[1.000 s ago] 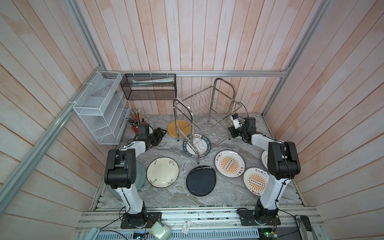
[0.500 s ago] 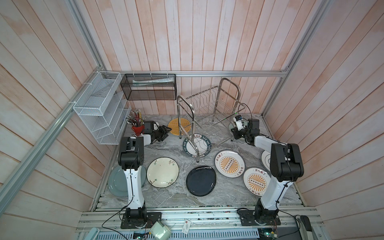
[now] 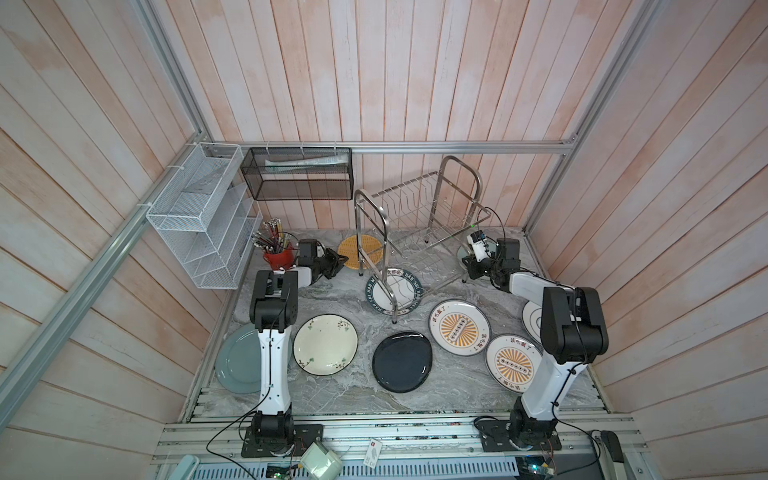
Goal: Load the plates into the dish rack
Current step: 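Grasp the yellow woven tray edge with the left gripper and lift it upright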
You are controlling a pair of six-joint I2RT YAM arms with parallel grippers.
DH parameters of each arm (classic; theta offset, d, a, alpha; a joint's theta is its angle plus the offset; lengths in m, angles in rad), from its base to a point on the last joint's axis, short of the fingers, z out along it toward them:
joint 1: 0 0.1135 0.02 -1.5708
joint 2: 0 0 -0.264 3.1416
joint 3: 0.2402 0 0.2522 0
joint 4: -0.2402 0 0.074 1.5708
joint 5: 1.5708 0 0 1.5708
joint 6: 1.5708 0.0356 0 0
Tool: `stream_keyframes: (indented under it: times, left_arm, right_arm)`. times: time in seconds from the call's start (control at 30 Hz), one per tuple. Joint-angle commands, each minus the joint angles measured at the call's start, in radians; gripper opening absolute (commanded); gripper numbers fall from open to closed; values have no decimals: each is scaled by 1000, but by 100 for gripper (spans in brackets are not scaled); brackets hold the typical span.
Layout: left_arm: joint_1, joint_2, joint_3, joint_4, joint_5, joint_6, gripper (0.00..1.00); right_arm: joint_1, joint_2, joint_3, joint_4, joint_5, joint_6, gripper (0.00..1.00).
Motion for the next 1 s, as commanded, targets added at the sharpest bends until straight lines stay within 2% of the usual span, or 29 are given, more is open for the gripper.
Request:
stream_keyframes:
  times: [0.0,0.07,0.2,0.47,0.8,0.97]
  left_arm:
    - [10,-30,-46,41,-48,-42,5]
    - [26,-109,-125,44,-100,-54,0]
    - [73,-288,-328,72,-191,-63,0]
    - [186,-475,-549,87,-112,-5,0]
    - [281,-638,-754,36,-87,100,0]
    - [311,-679,-808,20,-91,104,0]
  right_arm:
    - [-18,-34,-19,-9,-90,141,0]
    - [-21,-35,-23,5,-93,153,0]
    - [-22,-31,-25,22,-107,196,0]
    - [-13,-33,-55,81,-73,358,0]
    - [124,-79,-97,65,51,324,0]
    - [202,-112,-120,53,131,350,0]
